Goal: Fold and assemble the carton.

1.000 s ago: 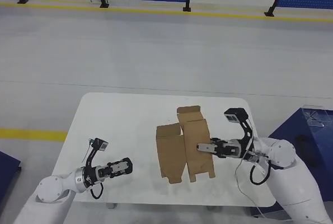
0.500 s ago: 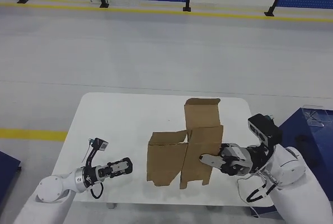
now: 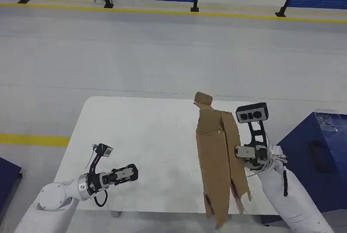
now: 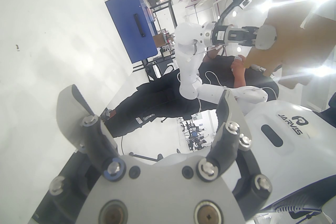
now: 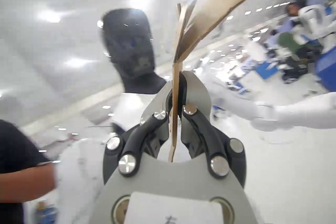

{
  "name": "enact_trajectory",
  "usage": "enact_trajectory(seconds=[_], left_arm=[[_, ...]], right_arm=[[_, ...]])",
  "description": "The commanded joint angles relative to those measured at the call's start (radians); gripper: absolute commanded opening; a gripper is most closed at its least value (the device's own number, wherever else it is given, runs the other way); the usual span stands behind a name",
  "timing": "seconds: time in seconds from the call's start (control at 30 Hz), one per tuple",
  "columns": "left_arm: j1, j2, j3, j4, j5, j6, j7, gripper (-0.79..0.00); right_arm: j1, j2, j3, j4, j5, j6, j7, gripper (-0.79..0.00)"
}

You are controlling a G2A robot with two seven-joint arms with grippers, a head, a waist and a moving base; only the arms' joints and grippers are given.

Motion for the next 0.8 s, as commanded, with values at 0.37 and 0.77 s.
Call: enact_trajectory(seconds=[0.37,0.77], left_arm=[[0.000,0.000,0.000,0.000,0.000,0.000,0.000,0.000],[0.000,0.000,0.000,0.000,0.000,0.000,0.000,0.000]], right_arm=[[0.029,-0.126,-0.275,0.094,0.728,0.741,0.022,-0.785],[0.005,-0.188,-0.324,0.138,0.827,0.904,-0.142,-0.785]])
